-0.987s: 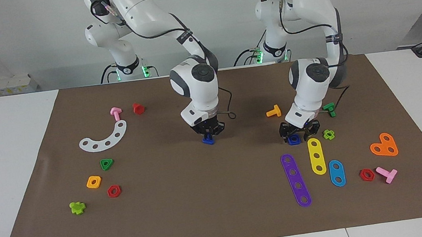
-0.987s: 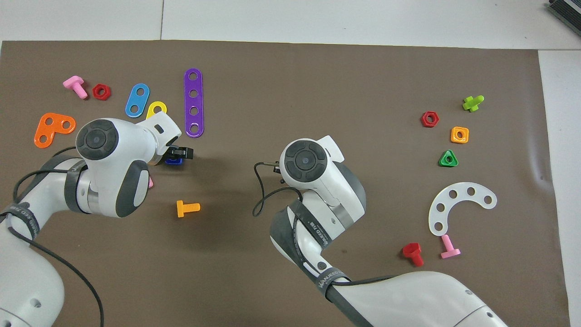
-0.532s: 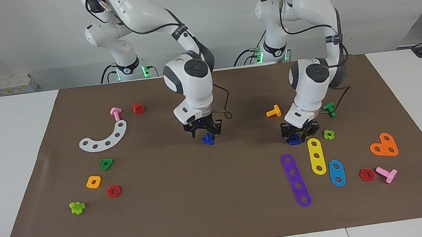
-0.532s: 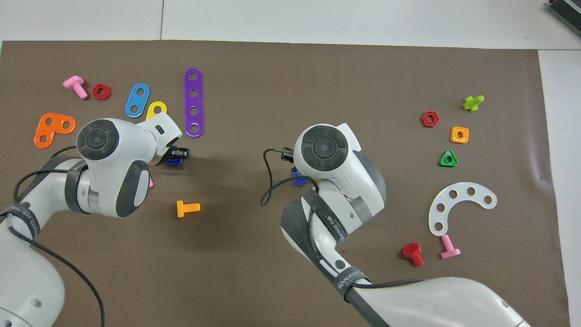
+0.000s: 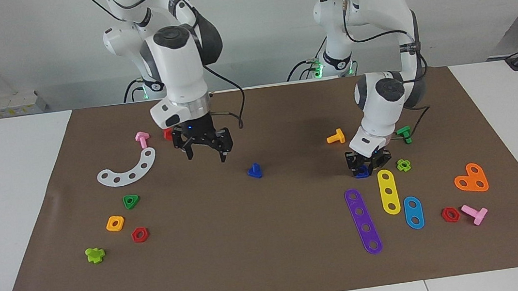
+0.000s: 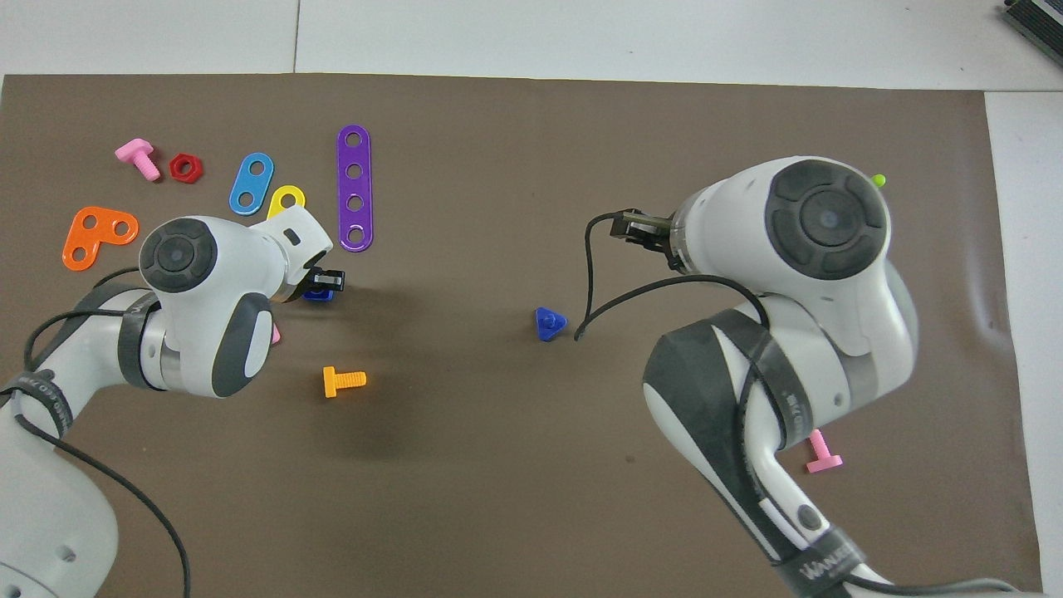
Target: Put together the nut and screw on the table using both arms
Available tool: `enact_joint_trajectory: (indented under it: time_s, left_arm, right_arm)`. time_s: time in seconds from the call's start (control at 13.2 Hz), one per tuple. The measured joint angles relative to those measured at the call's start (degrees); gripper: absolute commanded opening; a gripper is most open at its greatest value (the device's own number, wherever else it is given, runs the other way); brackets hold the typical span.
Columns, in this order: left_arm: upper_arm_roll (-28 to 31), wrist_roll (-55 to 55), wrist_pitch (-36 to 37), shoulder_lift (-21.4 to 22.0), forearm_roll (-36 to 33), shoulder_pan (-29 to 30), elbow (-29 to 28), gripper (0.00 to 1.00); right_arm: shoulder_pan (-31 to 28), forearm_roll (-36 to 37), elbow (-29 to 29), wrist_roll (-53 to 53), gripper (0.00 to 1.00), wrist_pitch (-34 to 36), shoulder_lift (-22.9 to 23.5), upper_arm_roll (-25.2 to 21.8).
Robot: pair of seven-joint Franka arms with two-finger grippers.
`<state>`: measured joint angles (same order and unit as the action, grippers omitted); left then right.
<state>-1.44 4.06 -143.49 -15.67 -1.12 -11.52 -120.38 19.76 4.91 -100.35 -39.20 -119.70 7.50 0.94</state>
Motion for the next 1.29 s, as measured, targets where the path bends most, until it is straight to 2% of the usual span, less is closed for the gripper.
enact_joint_trajectory:
  time_s: [0.3, 0.53, 0.68, 0.99, 1.29]
  left_arm:
    - [-0.1, 0.0, 0.1, -0.2, 0.2, -0.2, 1.2, 0.05]
    - [-0.3, 0.1, 3.4, -1.1, 4.9, -2.7, 6.6, 0.05]
    - [-0.3, 3.1, 5.9, -2.0, 7.4, -6.2, 10.6, 0.05]
    - [-0.5, 15.7, 9.6, -4.1, 7.8, -15.7, 18.3, 0.05]
    - [-0.4, 22.6, 10.3, -5.9, 7.8, -24.1, 21.2, 0.02]
  right_arm:
    - [-6.6, 0.0, 0.0, 12.6, 1.00, 3.6, -3.6, -0.1]
    - [-11.1, 0.0, 0.1, 21.5, 1.00, 7.4, -5.5, -0.1]
    - [-13.2, -1.5, 0.1, 25.0, 1.00, 10.0, -6.9, -0.1]
    - [-14.6, -2.6, 0.7, 29.0, 1.00, 13.8, -8.7, -0.2]
    - [-16.6, -2.7, 3.4, 33.6, 1.00, 17.7, -8.7, -0.2]
